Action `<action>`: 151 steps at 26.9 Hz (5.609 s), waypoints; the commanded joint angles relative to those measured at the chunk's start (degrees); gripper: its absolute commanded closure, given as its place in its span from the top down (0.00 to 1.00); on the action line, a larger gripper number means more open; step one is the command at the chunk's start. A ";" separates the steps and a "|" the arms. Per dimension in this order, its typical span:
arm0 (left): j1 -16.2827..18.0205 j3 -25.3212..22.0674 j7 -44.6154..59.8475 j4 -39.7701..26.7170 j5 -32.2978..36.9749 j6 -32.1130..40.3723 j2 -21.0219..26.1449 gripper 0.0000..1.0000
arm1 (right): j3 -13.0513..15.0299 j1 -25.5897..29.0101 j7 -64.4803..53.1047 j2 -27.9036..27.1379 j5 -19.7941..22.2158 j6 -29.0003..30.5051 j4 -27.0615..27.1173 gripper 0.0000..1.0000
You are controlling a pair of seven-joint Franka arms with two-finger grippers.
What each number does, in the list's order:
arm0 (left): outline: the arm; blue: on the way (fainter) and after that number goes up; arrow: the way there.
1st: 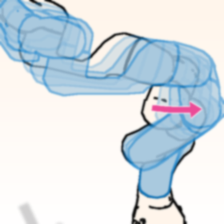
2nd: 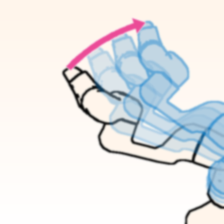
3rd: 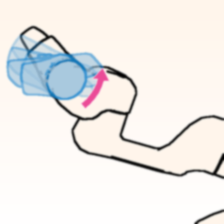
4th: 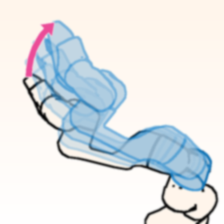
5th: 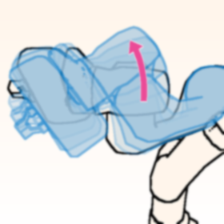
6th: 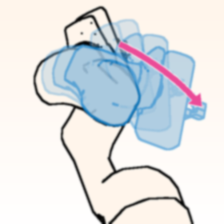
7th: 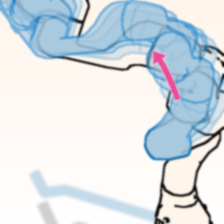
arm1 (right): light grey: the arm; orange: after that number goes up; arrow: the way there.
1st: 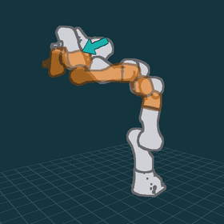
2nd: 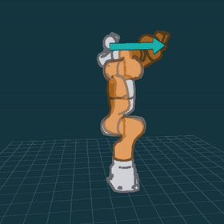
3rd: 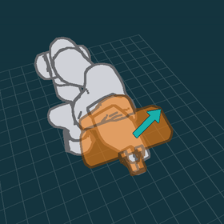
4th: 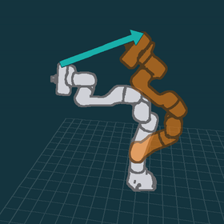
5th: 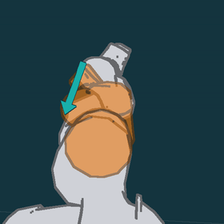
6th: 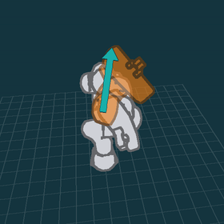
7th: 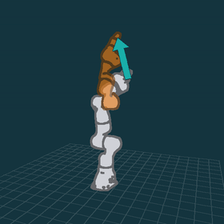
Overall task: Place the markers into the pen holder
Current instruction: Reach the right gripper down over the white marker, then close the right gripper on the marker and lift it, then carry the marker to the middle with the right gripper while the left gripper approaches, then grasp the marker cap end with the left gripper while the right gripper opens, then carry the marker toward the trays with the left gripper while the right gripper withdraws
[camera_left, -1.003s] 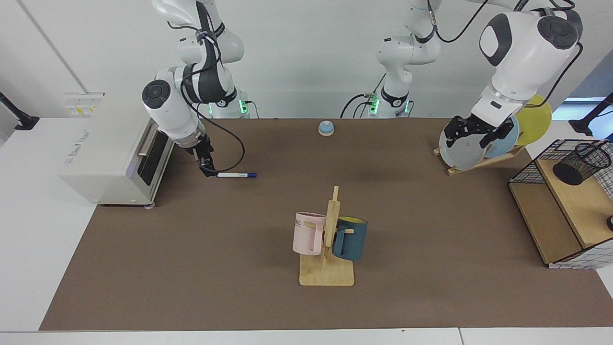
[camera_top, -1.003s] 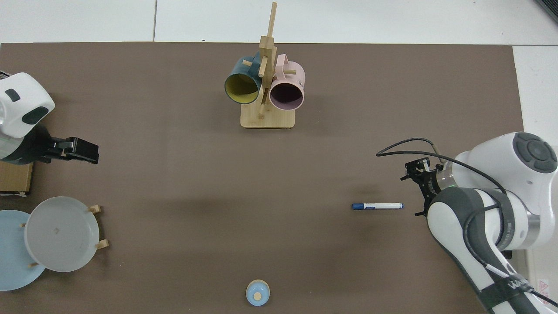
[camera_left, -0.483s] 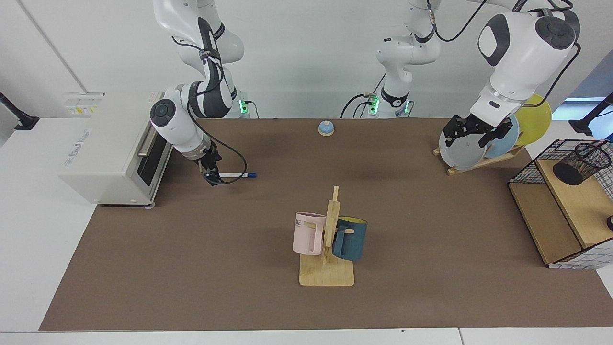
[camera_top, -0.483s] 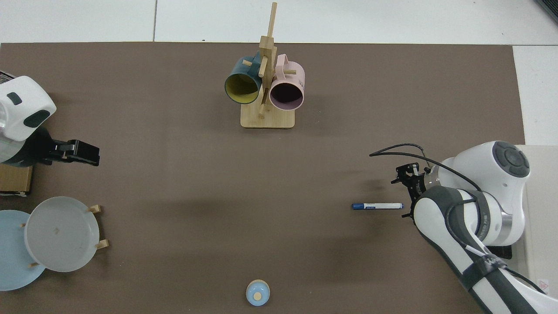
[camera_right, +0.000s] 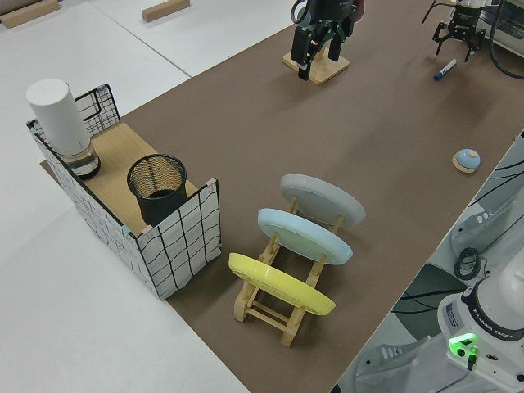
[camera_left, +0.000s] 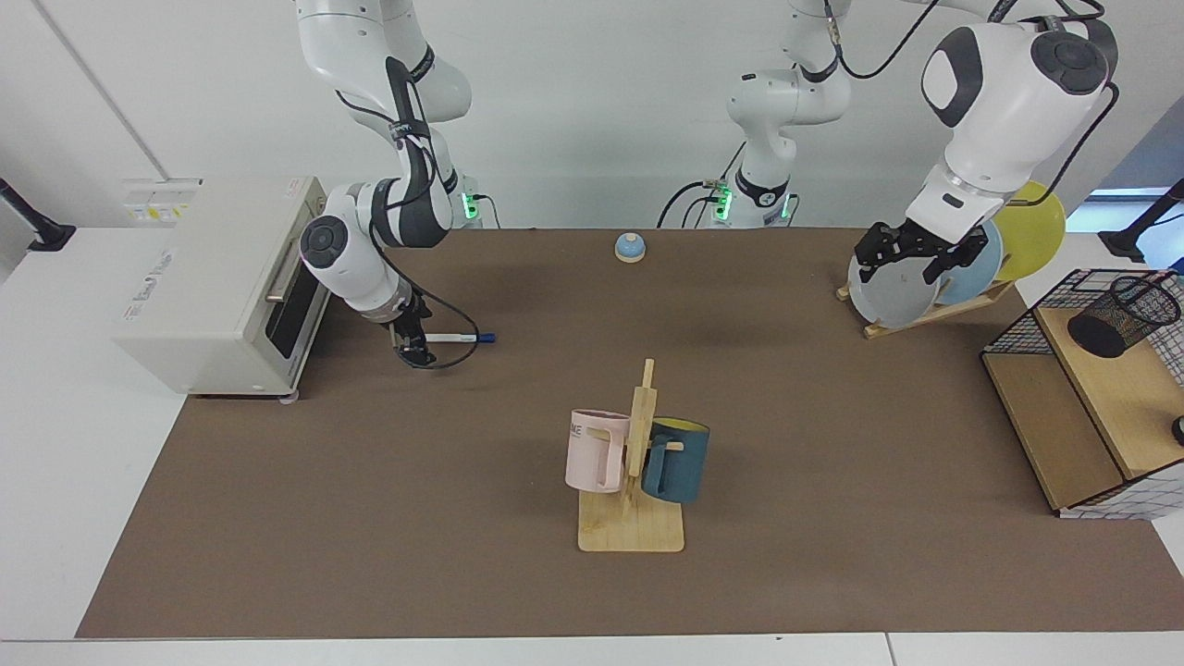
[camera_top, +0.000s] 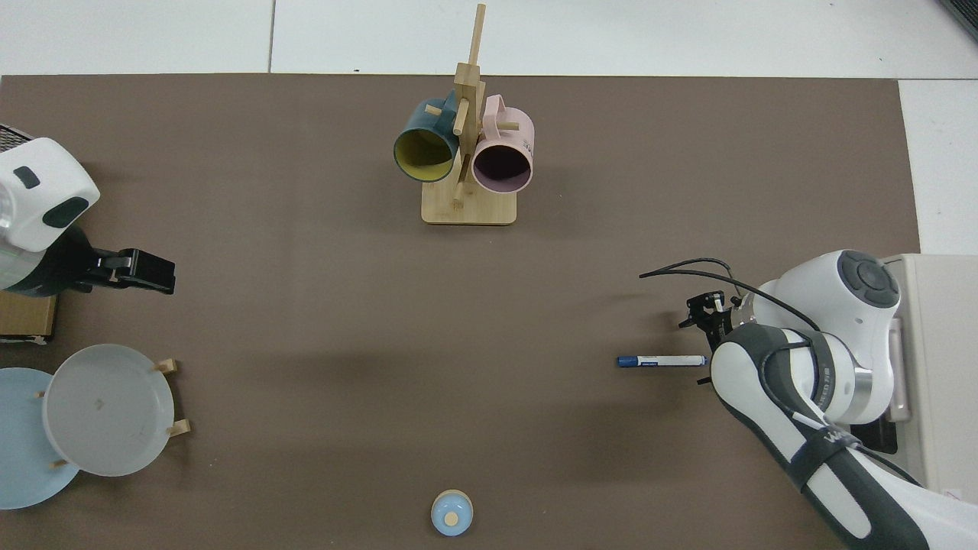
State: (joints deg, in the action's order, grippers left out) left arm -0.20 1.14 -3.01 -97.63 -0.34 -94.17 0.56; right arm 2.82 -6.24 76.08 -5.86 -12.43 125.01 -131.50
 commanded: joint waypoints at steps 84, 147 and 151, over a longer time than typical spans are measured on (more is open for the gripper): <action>-10.61 10.46 -80.57 4.55 7.47 -10.07 -1.87 1.00 | -0.88 -30.58 43.71 0.76 -28.70 11.75 27.27 0.00; -11.05 -5.97 -77.85 1.03 19.04 -2.33 -3.02 0.00 | 0.17 -12.40 -20.15 11.83 -2.60 -22.44 26.12 1.00; -10.88 -9.12 -77.85 1.12 24.24 -1.98 -2.93 0.00 | 0.09 -9.05 -34.82 12.27 2.57 -23.06 26.21 1.00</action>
State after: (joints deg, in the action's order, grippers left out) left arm -10.80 -5.26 -81.00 -95.82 18.52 -97.04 -1.61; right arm 3.71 -19.09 55.81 5.05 -14.94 103.30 -104.85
